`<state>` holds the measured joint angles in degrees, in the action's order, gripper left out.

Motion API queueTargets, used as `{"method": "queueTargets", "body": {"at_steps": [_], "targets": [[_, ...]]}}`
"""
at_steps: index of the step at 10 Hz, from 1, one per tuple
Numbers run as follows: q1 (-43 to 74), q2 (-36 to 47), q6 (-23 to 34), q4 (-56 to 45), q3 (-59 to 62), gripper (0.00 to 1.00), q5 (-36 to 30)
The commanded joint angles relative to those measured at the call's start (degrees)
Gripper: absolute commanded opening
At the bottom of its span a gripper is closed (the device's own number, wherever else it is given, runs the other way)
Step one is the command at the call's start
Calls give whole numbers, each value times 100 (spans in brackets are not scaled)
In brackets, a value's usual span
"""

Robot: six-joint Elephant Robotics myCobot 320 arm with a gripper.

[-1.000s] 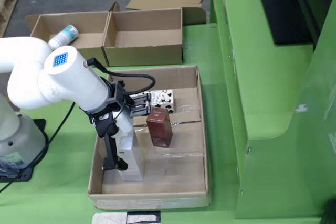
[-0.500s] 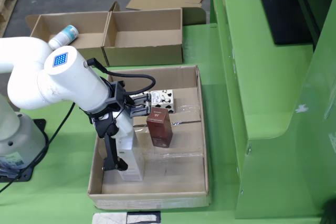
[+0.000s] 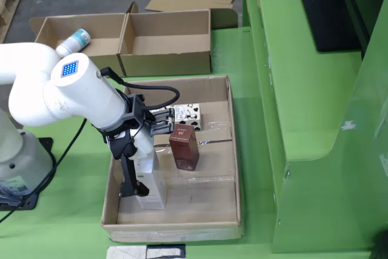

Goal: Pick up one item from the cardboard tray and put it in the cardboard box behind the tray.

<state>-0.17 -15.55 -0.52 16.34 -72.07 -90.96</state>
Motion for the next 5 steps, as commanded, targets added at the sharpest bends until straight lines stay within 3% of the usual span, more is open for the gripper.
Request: {"method": "queueTargets", "body": {"at_steps": [1, 5], "targets": [[-27, 167, -19, 75, 130, 60, 25], [-27, 167, -19, 75, 130, 20, 25]]}}
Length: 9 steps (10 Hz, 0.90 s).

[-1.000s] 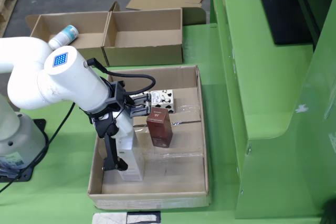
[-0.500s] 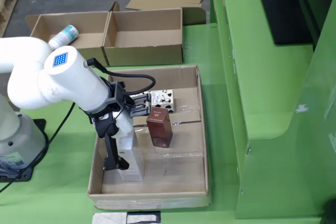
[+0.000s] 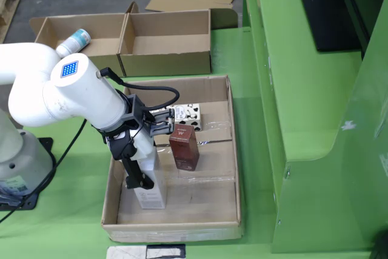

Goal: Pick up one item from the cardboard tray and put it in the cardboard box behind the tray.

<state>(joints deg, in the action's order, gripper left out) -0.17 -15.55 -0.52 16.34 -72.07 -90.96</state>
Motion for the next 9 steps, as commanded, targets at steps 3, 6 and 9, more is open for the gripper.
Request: {"method": "queueTargets", "body": {"at_steps": [3, 6, 9], "targets": [[-27, 167, -19, 75, 130, 0, 25], [-27, 167, -19, 75, 130, 0, 25], [-27, 167, -19, 75, 130, 0, 25]]}}
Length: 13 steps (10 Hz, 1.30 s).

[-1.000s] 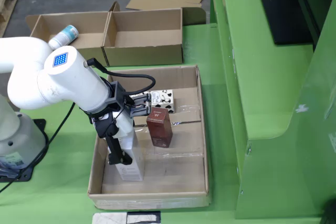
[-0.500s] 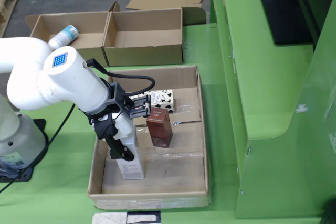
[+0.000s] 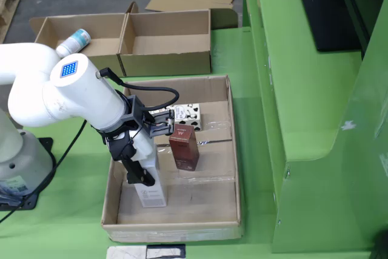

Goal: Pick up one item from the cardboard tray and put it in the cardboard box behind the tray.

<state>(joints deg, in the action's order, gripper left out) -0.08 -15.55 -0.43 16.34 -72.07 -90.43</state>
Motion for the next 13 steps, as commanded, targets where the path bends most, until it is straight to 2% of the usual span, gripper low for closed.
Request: {"method": "queueTargets", "body": {"at_steps": [1, 5, 8, 10, 11, 13], "targets": [[-36, 167, -28, 75, 130, 0, -28], [-36, 167, -28, 75, 130, 0, -28], [-348, -139, -205, -974, 1658, 0, 262], [-504, -8, -260, -1226, 1966, 0, 395], [-553, 116, -289, -1014, 1724, 0, 430], [-587, 7, -273, -1211, 1986, 0, 422]]}}
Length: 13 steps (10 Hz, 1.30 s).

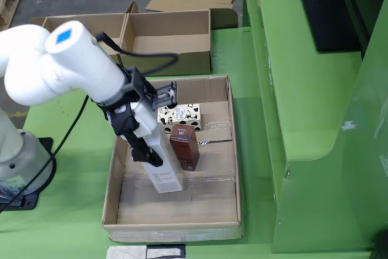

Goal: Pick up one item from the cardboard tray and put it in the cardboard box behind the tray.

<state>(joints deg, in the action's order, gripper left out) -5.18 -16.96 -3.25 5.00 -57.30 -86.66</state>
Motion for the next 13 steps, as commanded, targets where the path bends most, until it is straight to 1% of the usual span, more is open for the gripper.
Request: {"method": "queueTargets", "body": {"at_steps": [1, 4, 6, 7, 8, 10, 12, 13], "targets": [[-138, 238, -31, -128, 582, 0, 81], [-371, 408, -163, -666, 1393, 0, 273], [-562, 277, -297, -1276, 2262, 0, 439], [-622, 60, -323, -1639, 2899, 0, 472], [-622, 60, -323, -1639, 2899, 0, 472], [-747, -1023, -383, -3135, 5730, 0, 559], [-906, -786, -410, -2972, 5730, 0, 675], [-934, -774, -377, -2686, 5730, 0, 748]]}}
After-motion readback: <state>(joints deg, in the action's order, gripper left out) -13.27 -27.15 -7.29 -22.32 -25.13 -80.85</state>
